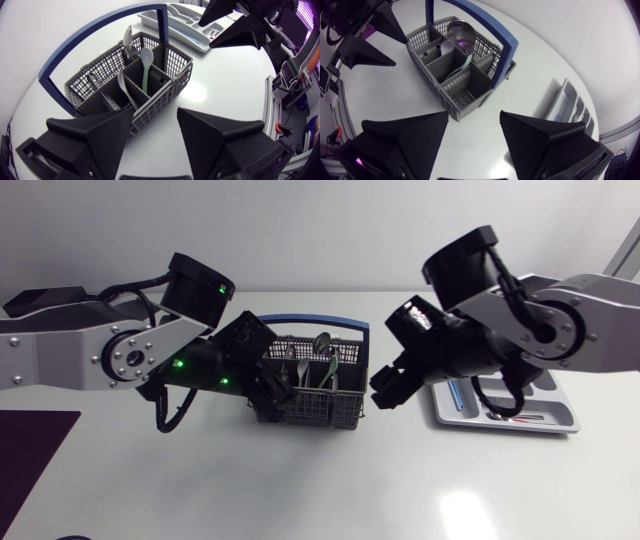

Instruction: Unload the cutlery basket into the drawer organizer.

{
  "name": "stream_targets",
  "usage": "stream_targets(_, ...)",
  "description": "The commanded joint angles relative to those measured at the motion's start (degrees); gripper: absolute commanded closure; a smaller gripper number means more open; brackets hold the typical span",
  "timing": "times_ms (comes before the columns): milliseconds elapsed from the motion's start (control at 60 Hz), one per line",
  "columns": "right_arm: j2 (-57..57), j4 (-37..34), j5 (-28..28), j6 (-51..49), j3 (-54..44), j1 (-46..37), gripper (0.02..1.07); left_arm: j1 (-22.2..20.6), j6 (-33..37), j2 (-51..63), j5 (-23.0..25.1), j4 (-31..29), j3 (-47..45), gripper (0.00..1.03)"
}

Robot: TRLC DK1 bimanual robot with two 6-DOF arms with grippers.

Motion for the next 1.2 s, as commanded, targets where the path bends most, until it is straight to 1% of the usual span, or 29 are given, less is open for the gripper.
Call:
stream_targets(0,3.4,-0.8,0.8,5.5,3.3,1.9,0.32,1.0,1.3,-1.3,-0.1,1.2,-2.2,0.41)
stream_targets(100,6.1,-0.6,0.8,8.1,5.9,3.7,0.32,2.0,1.6,-1.6,-0.1,2.9,-3.3,0.41)
stream_targets(367,10.9,0.5,1.8,15.0,9.2,4.2,0.32,2.9,2.2,-1.3,1.6,6.8,-5.1,0.41)
stream_targets(500,12.3,3.9,3.0,17.0,9.8,6.0,0.32,2.8,2.2,0.0,1.7,8.4,-5.1,0.41)
stream_targets(617,13.4,6.1,6.8,18.8,9.9,7.8,0.32,2.8,2.4,1.0,1.7,9.2,-5.1,0.41)
stream_targets(700,14.4,7.8,7.1,18.9,10.1,7.9,0.32,2.9,2.6,1.6,1.7,9.7,-5.0,0.41)
stream_targets(717,14.8,8.1,7.3,18.9,10.2,7.8,0.33,3.1,2.6,1.7,1.7,9.8,-4.9,0.41)
stream_targets(767,16.4,9.5,7.3,19.1,10.3,7.5,0.41,3.2,2.7,2.2,1.7,9.9,-4.8,0.41)
stream_targets(817,18.4,11.0,7.3,19.7,10.4,7.5,0.46,3.5,2.8,2.7,2.0,10.5,-4.9,0.41)
stream_targets(900,20.7,12.3,8.4,21.0,10.9,7.7,0.49,3.8,3.0,3.3,2.2,10.9,-5.1,0.41)
stream_targets(950,21.5,13.3,9.6,21.5,10.9,7.8,0.54,4.2,3.0,3.4,2.7,11.3,-5.1,0.41)
stream_targets(1000,22.2,14.7,12.1,21.9,10.7,8.1,0.57,4.6,3.1,3.7,3.2,11.4,-5.2,0.41)
stream_targets(1100,22.8,16.6,15.0,22.5,10.3,8.4,0.63,5.2,3.4,3.9,3.6,11.4,-5.2,0.41)
stream_targets(1150,22.9,17.2,15.7,22.8,10.0,8.4,0.63,5.3,3.4,4.0,3.7,11.6,-5.4,0.41)
stream_targets(1183,23.0,17.4,15.7,22.9,10.1,8.4,0.66,5.3,3.4,4.1,3.8,11.8,-5.5,0.41)
